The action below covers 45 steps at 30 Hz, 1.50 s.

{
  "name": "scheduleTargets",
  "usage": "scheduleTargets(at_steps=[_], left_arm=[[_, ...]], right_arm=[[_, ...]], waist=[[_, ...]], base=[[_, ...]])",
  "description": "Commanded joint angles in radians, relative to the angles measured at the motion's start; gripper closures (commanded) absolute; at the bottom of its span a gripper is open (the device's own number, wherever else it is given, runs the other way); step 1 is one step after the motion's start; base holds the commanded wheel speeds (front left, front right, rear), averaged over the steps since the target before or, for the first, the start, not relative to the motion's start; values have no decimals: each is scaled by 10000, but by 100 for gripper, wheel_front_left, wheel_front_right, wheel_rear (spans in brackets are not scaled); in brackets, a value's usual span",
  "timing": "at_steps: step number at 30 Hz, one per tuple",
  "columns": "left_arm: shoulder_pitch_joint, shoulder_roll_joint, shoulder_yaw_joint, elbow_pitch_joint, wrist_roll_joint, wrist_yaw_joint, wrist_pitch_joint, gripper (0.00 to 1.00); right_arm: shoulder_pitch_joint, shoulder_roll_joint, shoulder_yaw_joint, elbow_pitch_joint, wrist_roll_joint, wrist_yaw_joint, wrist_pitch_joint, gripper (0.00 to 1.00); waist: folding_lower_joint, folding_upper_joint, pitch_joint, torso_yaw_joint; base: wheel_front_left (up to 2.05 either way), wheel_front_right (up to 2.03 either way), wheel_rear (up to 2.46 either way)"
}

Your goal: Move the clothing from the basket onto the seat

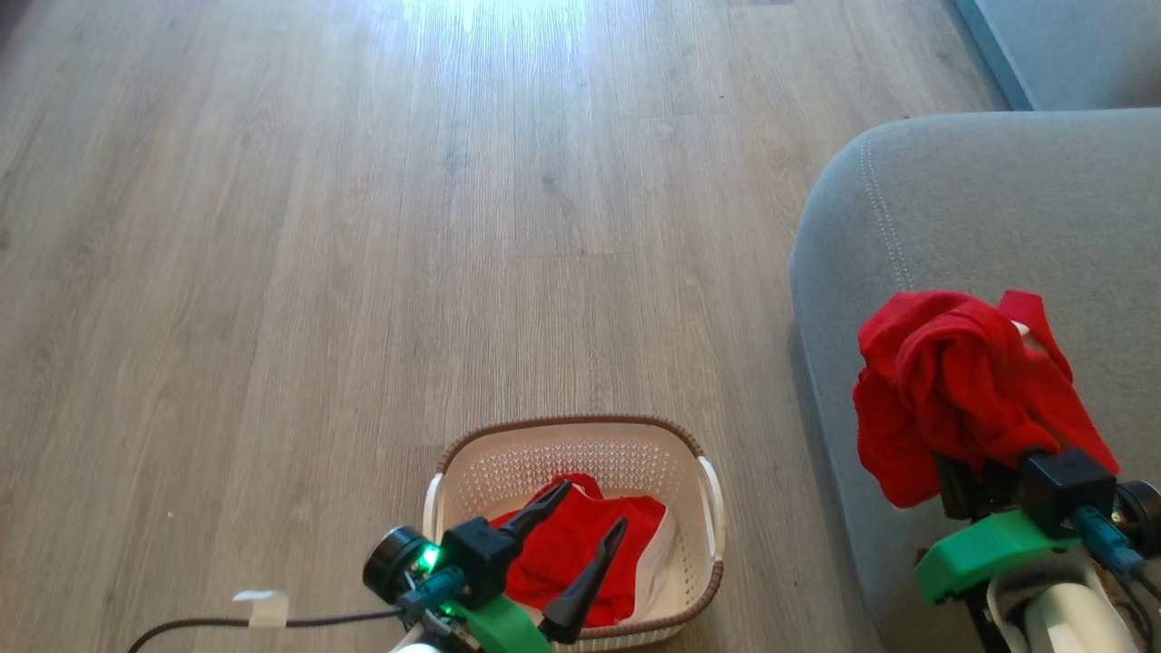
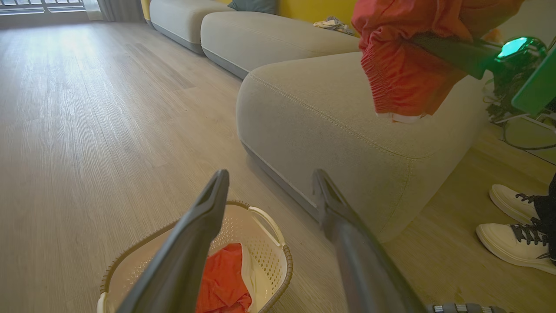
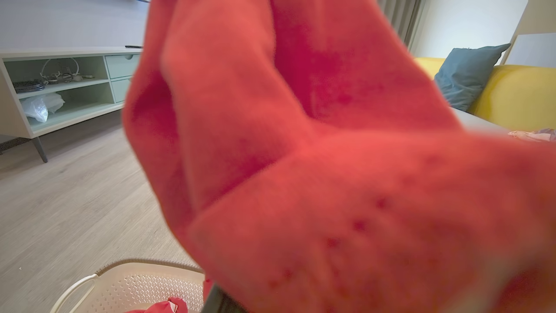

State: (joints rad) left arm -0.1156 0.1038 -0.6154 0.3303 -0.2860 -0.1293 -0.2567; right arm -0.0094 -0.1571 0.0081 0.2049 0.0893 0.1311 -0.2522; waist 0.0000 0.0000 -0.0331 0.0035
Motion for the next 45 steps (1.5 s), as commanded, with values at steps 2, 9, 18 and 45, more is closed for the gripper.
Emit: scheduleTargets(at_steps=[2,9,18,45], left_arm=[[-202,-27,325,-278,68,-13,-51,0],[-222,-46,371,-255,61,-13,-51,0],[-331,-73,371,-342,107,-13,-51,0],[-987,-74,-44,-405,212,-13,-51,0]], right_arm=[[-384,-100,207,-282,42,-4,-95,100],[-431,-157,196,-296,54,-4,-95,100],[-619,-253,115,-422,-40,-4,-95,100],[-730,-79,-502,-786,-124,-4,-95,100]], waist=[[0,0,7,-22],[0,0,65,-222],[0,0,283,-1036],[0,0,1245,-4624]], base=[[0,0,0],[0,0,0],[0,0,0],[0,0,0]])
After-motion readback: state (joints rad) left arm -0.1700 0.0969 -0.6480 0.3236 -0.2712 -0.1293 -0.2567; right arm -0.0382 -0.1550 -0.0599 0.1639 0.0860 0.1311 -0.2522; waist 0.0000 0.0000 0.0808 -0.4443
